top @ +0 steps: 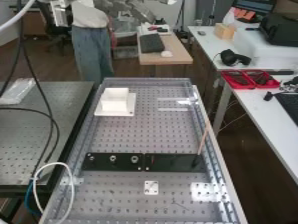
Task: Grab the larger nut and place it in the white container
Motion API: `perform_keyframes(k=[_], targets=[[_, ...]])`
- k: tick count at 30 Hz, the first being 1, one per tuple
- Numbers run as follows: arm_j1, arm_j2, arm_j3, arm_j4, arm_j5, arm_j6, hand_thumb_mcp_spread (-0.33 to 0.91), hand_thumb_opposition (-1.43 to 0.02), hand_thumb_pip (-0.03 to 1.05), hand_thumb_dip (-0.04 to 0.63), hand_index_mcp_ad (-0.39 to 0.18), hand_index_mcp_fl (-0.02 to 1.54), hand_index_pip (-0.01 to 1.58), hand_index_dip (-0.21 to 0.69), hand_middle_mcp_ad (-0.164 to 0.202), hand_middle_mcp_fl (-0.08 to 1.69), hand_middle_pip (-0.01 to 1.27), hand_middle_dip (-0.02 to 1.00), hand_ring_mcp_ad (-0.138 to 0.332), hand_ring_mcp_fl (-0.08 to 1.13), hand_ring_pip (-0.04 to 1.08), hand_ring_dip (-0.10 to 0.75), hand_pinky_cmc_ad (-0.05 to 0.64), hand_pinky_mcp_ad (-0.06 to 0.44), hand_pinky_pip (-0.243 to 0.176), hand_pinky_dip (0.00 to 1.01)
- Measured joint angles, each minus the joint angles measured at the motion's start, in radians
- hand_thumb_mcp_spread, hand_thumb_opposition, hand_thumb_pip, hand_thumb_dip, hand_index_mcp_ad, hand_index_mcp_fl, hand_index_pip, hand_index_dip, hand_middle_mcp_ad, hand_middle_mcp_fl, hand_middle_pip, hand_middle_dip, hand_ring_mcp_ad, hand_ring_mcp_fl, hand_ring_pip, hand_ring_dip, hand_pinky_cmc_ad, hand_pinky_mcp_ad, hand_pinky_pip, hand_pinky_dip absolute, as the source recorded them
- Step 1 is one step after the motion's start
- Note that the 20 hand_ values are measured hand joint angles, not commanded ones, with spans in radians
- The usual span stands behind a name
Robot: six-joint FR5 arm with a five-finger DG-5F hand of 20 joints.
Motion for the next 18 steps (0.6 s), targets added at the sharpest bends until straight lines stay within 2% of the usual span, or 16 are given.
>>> perform_keyframes(k=[5, 6, 8, 18], targets=[[-0.003, 0.012, -0.061, 0.041, 0.023, -0.012, 0.21, -0.68, 0.42, 0.033, -0.065, 0.01, 0.07, 0.000, 0.009, 0.01, 0.13, 0.22, 0.154, 0.00, 0.09, 0.126, 0.365, 0.330, -0.101, 0.60], [-0.006, 0.015, -0.080, 0.052, 0.031, -0.010, 0.21, -0.68, 0.45, 0.033, -0.065, 0.01, 0.07, 0.003, 0.009, 0.01, 0.13, 0.23, 0.154, 0.00, 0.09, 0.126, 0.365, 0.330, -0.101, 0.60], [-0.010, 0.018, -0.106, 0.067, 0.044, -0.007, 0.21, -0.68, 0.48, 0.033, -0.065, 0.01, 0.07, -0.012, 0.009, 0.00, 0.13, 0.22, 0.155, 0.00, 0.09, 0.126, 0.365, 0.330, -0.101, 0.60], [-0.036, 0.041, -0.242, 0.145, 0.144, -0.008, 0.20, -0.70, 0.50, 0.063, -0.072, 0.01, 0.08, -0.058, 0.012, 0.04, 0.13, 0.23, 0.159, 0.00, 0.09, 0.126, 0.367, 0.330, -0.103, 0.61]])
